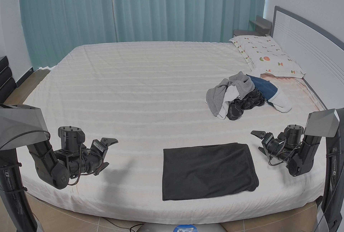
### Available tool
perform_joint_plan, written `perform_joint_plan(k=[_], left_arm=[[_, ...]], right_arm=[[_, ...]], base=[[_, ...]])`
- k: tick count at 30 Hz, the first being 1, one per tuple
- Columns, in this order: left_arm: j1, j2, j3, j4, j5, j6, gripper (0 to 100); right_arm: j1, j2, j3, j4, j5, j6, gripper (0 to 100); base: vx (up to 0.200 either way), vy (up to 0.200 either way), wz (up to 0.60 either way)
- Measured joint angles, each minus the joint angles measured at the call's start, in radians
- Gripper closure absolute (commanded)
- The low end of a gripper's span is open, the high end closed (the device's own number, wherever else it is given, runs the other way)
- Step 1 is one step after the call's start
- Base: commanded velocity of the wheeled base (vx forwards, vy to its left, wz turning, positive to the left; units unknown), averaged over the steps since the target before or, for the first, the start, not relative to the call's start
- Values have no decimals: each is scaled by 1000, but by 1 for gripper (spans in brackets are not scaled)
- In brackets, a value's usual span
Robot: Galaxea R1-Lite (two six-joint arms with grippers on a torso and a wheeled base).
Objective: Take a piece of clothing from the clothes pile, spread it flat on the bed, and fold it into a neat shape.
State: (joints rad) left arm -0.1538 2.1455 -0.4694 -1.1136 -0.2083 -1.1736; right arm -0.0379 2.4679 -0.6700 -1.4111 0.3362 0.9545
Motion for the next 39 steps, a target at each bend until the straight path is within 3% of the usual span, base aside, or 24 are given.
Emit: perform_joint_plan(k=[6, 21, 29, 39], left_arm=[[-5, -5, 2, -4, 0, -8, 0], [-20, -3, -14, -6, -27, -22, 0], [-19, 0, -60, -5, -47, -76, 0], [-23, 1, -77, -3, -47, -78, 0]], right_arm=[[-15, -17, 9, -14, 5, 39, 0], [-10, -20, 17, -29, 0, 46, 0], [-9, -15, 25, -69, -3, 46, 0], [-7, -13, 29, -70, -3, 46, 0]], base=[[-200, 0, 0], [0, 0, 0], [0, -200, 0], [0, -200, 0]])
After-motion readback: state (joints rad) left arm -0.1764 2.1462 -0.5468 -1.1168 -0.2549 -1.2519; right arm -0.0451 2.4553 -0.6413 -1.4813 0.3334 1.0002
